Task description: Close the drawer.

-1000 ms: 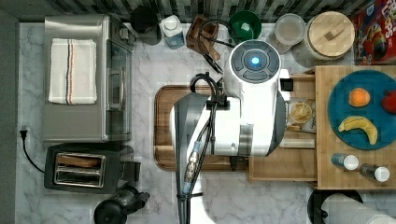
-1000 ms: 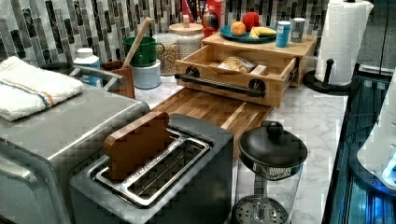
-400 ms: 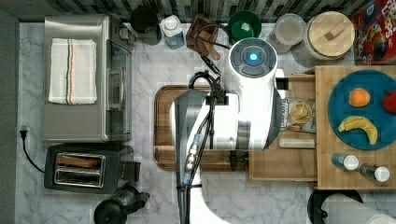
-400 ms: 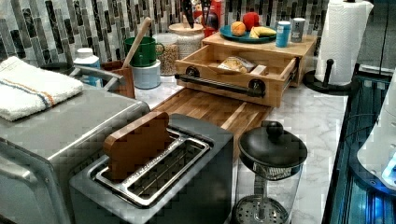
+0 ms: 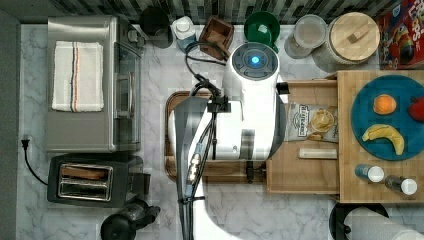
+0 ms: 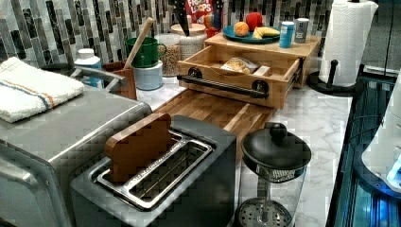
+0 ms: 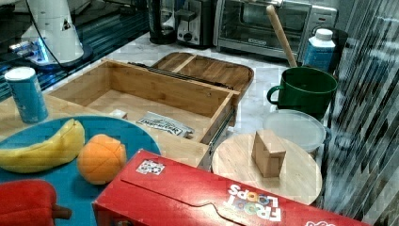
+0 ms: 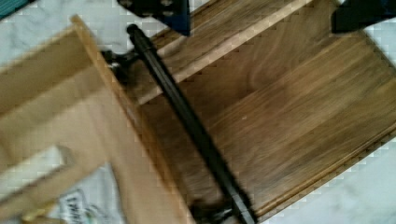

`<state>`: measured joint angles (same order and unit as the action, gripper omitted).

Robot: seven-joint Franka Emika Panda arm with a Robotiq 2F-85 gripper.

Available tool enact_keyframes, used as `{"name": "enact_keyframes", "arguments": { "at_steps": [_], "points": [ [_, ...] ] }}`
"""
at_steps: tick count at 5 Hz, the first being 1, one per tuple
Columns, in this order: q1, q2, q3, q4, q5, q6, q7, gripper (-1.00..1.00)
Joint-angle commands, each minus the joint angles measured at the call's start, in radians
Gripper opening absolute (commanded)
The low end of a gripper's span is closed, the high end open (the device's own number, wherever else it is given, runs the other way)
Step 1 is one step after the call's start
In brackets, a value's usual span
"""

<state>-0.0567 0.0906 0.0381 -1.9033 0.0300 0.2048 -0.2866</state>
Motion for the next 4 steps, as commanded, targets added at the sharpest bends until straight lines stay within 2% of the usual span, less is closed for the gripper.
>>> {"name": "enact_keyframes", "arguments": {
  "at_steps": [1,2,3,4],
  "points": [
    [0.088,-0.105,0.095,-0.172,0.001,0.205,-0.122,-1.0],
    [0.083,-0.106,0.122,-0.221,0.002,0.252,-0.189,-1.0],
    [0.036,-0.093,0.194,-0.267,-0.064,0.309,-0.201,-1.0],
    [0.06,-0.078,0.162,-0.34,-0.135,0.404,-0.239,-1.0]
  ]
}}
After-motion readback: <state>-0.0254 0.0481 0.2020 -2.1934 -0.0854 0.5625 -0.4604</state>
